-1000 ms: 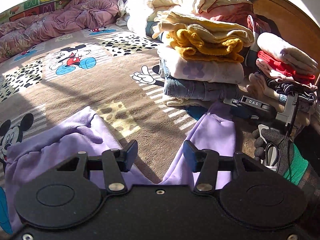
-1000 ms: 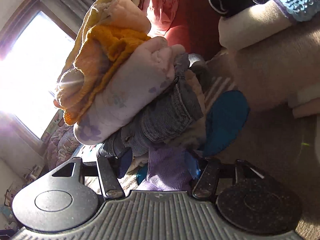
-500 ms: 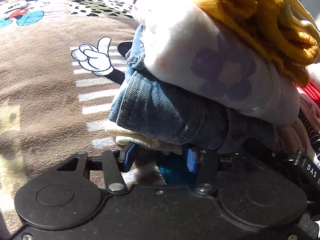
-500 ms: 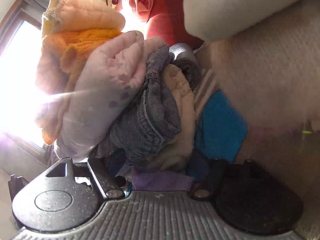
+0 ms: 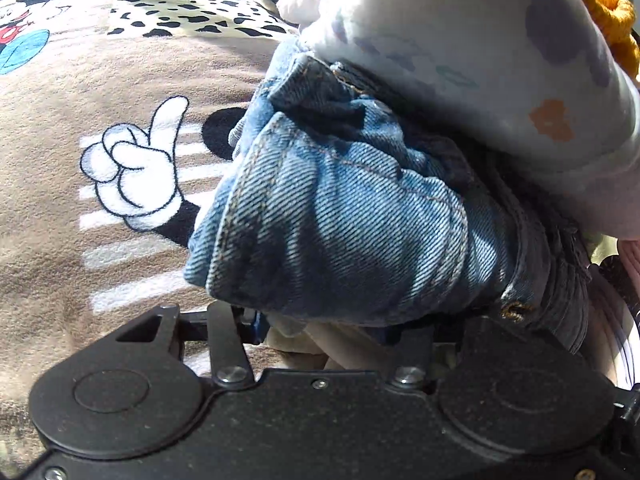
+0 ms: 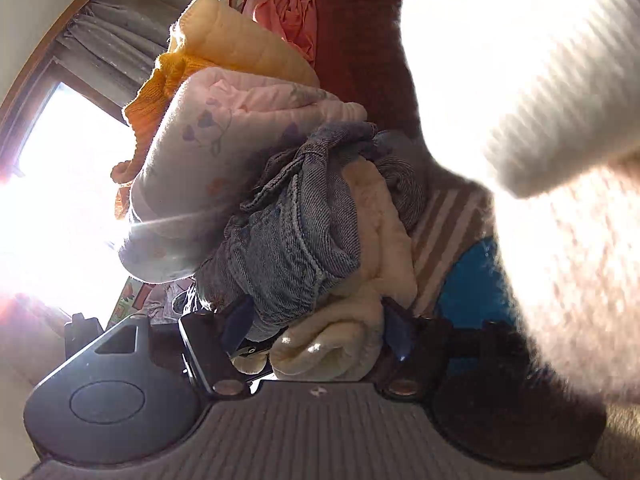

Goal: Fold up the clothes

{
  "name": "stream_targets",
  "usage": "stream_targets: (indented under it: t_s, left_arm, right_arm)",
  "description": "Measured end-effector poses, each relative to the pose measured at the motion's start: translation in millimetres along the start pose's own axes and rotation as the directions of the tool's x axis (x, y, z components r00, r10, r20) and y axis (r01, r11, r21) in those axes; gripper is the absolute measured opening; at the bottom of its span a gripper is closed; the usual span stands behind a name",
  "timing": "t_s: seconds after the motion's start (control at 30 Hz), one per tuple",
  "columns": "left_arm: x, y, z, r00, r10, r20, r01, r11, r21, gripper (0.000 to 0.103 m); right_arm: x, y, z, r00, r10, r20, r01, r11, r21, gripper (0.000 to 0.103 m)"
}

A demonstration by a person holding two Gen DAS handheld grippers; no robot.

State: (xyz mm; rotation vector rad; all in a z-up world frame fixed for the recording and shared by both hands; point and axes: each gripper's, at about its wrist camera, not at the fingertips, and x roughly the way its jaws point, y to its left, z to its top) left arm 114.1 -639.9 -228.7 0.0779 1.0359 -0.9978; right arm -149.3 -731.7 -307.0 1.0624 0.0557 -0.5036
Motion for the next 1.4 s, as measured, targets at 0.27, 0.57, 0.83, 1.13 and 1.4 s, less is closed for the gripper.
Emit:
stream_targets:
  t_s: [0.27, 0.57, 0.83, 1.13, 1.4]
  left_arm:
    - [-132.5, 1.0, -62.2, 0.989, 0.141, 0.033, -0.145, 0.967, 0.211, 0.058]
    - [-309.9, 3.5, -151.4, 0.968, 0.248, 0.051, -0.251, 0.913, 0.323, 0.07]
    - [-388.8, 29.7, -234.5, 0.975, 0.213, 0.065, -0.222, 0.949, 0.223, 0.071]
    - [-429.1, 43.5, -251.7, 0.973, 0.192, 0.129, -0.214, 0.96, 0.18, 0.071]
    - [-436.0, 33.8, -255.5, 0.971, 0.173, 0.166, -0.208, 0.953, 0.221, 0.071]
  right_arm:
    - [-27.3, 23.6, -20.3, 0.999, -0.033, -0.035, 0.032, 0.999, -0.044, 0.074]
    - [-88.1, 59.8, -41.7, 0.995, -0.102, -0.019, 0.093, 0.958, -0.272, 0.074]
    - [-110.6, 31.0, -44.5, 0.987, -0.129, -0.099, 0.099, 0.96, -0.263, 0.073]
    - [-98.1, 23.2, -58.4, 0.988, -0.112, -0.11, 0.076, 0.954, -0.29, 0.066]
    - [-110.2, 53.0, -68.6, 0.996, -0.089, -0.019, 0.07, 0.884, -0.461, 0.014]
